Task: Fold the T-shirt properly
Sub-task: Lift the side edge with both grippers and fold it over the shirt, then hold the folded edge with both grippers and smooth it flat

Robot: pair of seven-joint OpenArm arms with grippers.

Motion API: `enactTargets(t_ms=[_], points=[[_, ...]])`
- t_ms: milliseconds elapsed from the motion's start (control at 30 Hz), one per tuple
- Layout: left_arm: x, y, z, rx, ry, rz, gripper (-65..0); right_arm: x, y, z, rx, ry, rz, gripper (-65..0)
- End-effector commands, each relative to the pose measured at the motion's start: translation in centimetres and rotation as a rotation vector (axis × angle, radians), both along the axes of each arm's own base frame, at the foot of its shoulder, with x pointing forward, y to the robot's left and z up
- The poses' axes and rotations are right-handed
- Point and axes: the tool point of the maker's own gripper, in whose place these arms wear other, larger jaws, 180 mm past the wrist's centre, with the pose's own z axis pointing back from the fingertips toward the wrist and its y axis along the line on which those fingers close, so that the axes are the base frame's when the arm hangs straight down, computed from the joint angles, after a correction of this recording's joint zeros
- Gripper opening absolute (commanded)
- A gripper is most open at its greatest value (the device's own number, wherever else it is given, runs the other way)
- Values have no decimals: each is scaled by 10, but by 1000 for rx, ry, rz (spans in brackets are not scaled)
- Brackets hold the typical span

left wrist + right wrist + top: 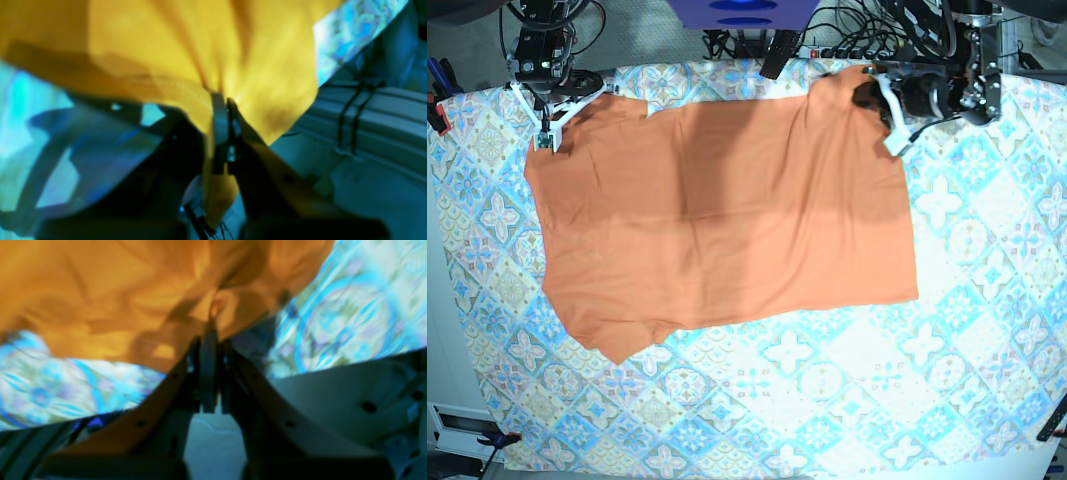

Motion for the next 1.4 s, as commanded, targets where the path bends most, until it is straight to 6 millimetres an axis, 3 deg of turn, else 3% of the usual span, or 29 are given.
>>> enactTargets(t_ms=[0,200,533,600,833,1000,1367], points=[[-7,36,-2,121,41,-10,-650,8,-4,9,-17,-37,6,-650],[1,73,8,188,17,45,-650,10,-4,11,-18,-44,7,-650],[6,85,13,207,5,53,-650,20,-3,23,-35,-149,28,-650],[9,98,18,232,-4,71,-650,23,-3,27,-40,-182,34,-650],[39,116,32,276,-53,72,-649,26,-1,28,-37,-193,40,-650],[59,117,40,288,-72,63,-649,28,-1,29,-39,-201,41,-650],[92,129,48,402,-107,50,-649,59,-1,41,-41,-269,40,-650]])
